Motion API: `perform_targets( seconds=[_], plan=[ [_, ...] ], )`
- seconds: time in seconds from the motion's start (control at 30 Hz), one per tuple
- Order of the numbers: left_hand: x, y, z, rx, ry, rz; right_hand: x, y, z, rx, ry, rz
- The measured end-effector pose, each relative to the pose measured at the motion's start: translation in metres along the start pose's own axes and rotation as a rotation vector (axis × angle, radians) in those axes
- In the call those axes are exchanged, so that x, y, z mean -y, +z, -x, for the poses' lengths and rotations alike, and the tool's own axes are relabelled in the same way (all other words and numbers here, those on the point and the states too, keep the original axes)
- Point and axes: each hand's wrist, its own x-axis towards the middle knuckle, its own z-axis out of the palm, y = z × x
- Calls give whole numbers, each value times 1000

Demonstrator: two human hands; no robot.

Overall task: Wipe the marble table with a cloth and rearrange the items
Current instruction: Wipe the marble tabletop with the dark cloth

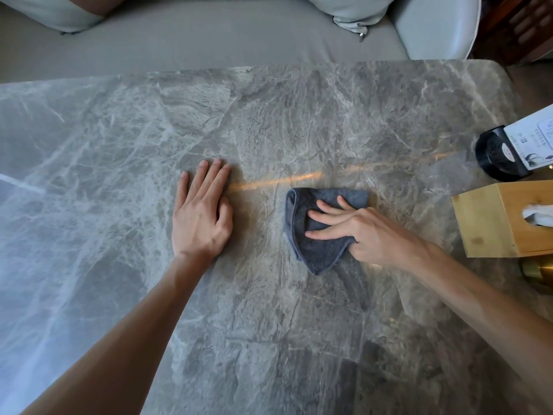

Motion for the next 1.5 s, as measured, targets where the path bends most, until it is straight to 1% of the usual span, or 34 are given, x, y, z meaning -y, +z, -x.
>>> perform_targets(
  seconds=[0.23, 0.37, 0.5, 0.6, 0.67, 0.73, 0.8, 0.93, 1.0, 1.1, 1.27, 1.37, 1.43, 1.5],
  plan=[
    [0, -1, 0, -2, 5, 1, -10, -7, 5, 141, -57, 39],
    [1, 0, 0, 0, 7, 1, -13, -20, 2, 282, -80, 124],
    [2, 0, 1, -8, 14, 0, -16, -36, -4, 390, -153, 257],
    [2, 0, 0, -11, 14, 4, -22, -48, -10, 414, -213, 315],
    [2, 0, 0, -15, 15, 4, -31, -51, -13, 397, -243, 325],
    [2, 0, 0, -17, 16, 7, -43, -54, -12, 362, -235, 307],
    [2, 0, -1, -17, 13, 9, -54, -56, -5, 302, -156, 231],
    [2, 0, -1, -14, 14, 1, -50, -42, 17, 91, 103, 45],
    [1, 0, -1, -10, 15, -3, -35, -26, 25, -13, 237, -51],
    [1, 0, 0, -8, 17, 0, -5, -1, 31, -149, 422, -129],
    [1, 0, 0, -7, 21, 1, 45, 31, 26, -318, 694, -256],
    [1, 0, 0, -5, 25, 0, 70, 44, 17, -343, 854, -285],
    [2, 0, 0, -2, 27, 2, 93, 51, 0, -289, 963, -313],
    [2, 0, 0, -3, 27, 3, 113, 53, -19, -198, 1040, -404]
  ],
)
